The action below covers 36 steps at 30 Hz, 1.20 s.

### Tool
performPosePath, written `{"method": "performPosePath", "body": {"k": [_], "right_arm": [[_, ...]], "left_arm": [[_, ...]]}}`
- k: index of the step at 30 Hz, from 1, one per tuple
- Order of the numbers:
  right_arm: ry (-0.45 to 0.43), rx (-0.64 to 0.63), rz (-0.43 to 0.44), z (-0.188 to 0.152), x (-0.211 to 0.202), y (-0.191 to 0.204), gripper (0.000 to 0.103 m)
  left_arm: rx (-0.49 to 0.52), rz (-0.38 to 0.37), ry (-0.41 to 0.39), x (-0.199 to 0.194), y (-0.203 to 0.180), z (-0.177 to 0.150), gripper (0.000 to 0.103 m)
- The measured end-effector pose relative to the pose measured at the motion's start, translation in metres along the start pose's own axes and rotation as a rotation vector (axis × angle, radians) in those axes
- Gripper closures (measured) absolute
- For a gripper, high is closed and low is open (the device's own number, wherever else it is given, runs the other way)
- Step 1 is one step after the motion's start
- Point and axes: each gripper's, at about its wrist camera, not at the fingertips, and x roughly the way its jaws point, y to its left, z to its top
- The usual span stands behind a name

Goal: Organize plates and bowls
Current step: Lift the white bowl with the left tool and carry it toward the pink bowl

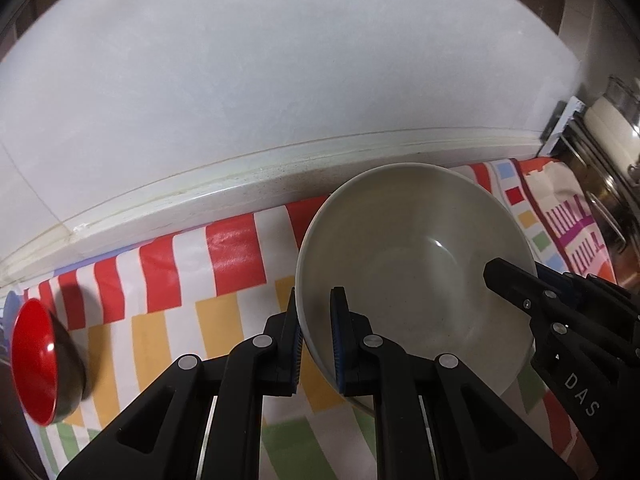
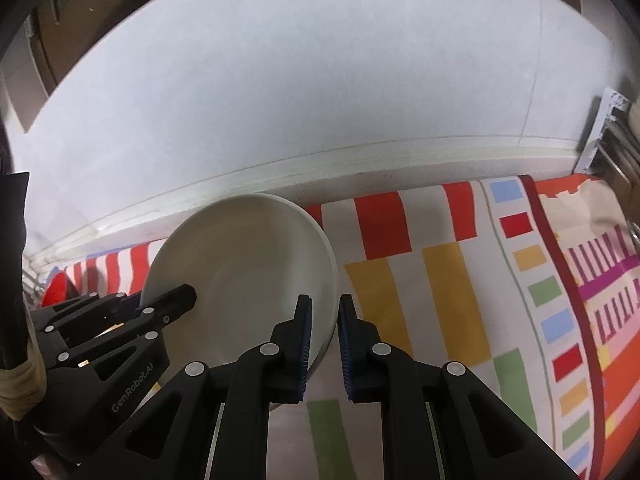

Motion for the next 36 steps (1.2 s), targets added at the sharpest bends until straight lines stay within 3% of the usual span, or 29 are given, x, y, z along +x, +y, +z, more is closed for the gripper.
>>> {"method": "performPosePath", "body": {"k": [24, 36], "right_arm": [[-0.084, -0.022, -0.021, -0.055, -0.124, 0.030, 0.088], [-0.084, -0.031, -0.030, -0.098, -0.168, 0.031, 0.088]], "left_arm": [[-0.016, -0.061, -0.058, -0.124, -0.012, -0.062, 0.088], [0.007, -0.086, -0.030, -0.154, -0.025, -0.106, 0.088]]}}
